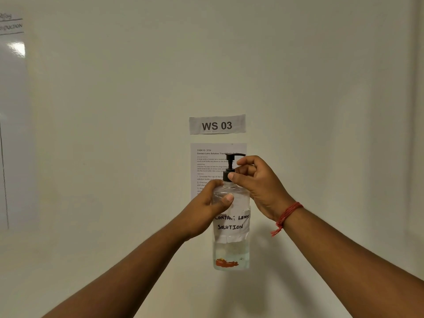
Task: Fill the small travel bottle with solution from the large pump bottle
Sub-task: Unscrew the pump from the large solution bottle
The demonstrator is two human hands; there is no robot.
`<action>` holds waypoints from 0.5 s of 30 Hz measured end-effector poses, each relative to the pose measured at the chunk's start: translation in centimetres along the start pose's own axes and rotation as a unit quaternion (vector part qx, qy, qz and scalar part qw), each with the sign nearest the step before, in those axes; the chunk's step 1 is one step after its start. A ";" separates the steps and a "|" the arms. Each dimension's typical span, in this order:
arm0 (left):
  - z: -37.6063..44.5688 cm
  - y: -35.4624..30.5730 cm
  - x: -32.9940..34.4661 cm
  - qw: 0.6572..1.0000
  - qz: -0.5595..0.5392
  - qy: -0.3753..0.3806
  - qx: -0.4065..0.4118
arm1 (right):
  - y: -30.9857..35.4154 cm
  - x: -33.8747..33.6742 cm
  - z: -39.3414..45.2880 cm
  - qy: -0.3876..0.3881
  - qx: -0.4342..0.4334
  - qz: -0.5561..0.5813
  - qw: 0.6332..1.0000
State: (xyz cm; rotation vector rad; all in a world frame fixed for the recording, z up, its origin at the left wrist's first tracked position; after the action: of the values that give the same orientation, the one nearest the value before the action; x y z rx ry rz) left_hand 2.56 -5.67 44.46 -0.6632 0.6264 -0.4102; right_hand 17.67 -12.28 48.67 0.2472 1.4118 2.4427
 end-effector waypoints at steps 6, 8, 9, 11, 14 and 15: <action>-0.1 0.0 0.2 1.000 -0.002 0.000 -0.008 | 0.1 0.0 -0.2 0.003 0.012 0.010 1.000; -0.1 0.0 0.2 1.000 -0.002 0.000 -0.008 | 0.1 0.0 -0.3 0.009 0.017 0.022 1.000; -0.1 -0.1 0.2 1.000 -0.002 0.000 -0.007 | 0.1 0.0 -0.3 0.010 0.017 0.025 0.999; 0.0 -0.1 0.3 1.000 0.000 0.000 -0.007 | 0.0 0.0 -0.3 0.006 0.013 0.026 1.000; 0.0 0.0 0.4 1.000 -0.003 0.002 -0.008 | -0.1 0.0 -0.2 -0.003 0.010 0.015 1.000; 0.0 0.0 0.4 1.000 -0.004 0.002 -0.009 | -0.2 0.0 -0.2 -0.004 0.011 0.012 1.000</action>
State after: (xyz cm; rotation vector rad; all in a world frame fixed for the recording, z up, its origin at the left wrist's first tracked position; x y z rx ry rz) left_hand 2.88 -5.88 44.34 -0.6824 0.6313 -0.4146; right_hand 17.69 -12.32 48.38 0.2806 1.4406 2.4434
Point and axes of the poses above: each hand's wrist, its own z-axis towards the middle knuckle, its own x-axis out of the palm, y = z × x, the point moved 3 cm from there along z, towards the middle knuckle, and after that the axes turned 9 degrees about x, right-handed, at the moved point
